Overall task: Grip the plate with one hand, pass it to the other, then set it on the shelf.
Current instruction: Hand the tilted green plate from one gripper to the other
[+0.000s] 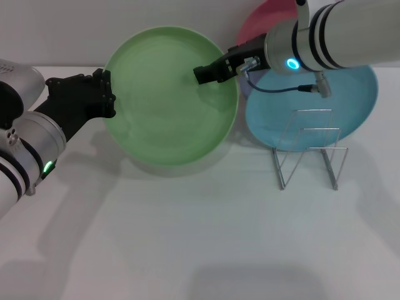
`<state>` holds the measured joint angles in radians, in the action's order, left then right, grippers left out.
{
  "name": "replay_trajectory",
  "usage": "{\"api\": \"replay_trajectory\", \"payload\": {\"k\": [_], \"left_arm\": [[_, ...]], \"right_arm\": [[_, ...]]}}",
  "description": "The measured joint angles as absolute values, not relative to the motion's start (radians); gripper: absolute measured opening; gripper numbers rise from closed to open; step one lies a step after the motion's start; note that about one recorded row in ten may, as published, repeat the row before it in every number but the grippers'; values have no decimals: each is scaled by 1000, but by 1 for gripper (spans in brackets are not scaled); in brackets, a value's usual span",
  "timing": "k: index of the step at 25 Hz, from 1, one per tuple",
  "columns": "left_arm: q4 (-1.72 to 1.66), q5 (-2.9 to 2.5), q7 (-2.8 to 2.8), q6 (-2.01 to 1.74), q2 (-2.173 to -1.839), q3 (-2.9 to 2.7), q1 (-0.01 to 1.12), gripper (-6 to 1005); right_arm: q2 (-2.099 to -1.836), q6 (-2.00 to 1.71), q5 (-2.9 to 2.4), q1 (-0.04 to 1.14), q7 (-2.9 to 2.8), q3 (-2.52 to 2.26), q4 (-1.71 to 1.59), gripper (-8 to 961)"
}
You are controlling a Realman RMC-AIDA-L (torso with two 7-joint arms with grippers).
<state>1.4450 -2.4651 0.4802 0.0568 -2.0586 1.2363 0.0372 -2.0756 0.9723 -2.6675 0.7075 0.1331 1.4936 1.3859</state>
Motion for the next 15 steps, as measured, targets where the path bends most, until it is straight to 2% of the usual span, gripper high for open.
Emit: {"api": "replay_trajectory", "payload": {"k": [9,15], "left_arm": [[1445,-2465,480,54,-2059,1236,40,107],[1445,-2465,480,54,-2060,1236,43,111]], "right_arm": [[-2075,965,-2676,712,133,1496,1366,818],[-2075,957,-2676,716,133,1499,1352,723]]}}
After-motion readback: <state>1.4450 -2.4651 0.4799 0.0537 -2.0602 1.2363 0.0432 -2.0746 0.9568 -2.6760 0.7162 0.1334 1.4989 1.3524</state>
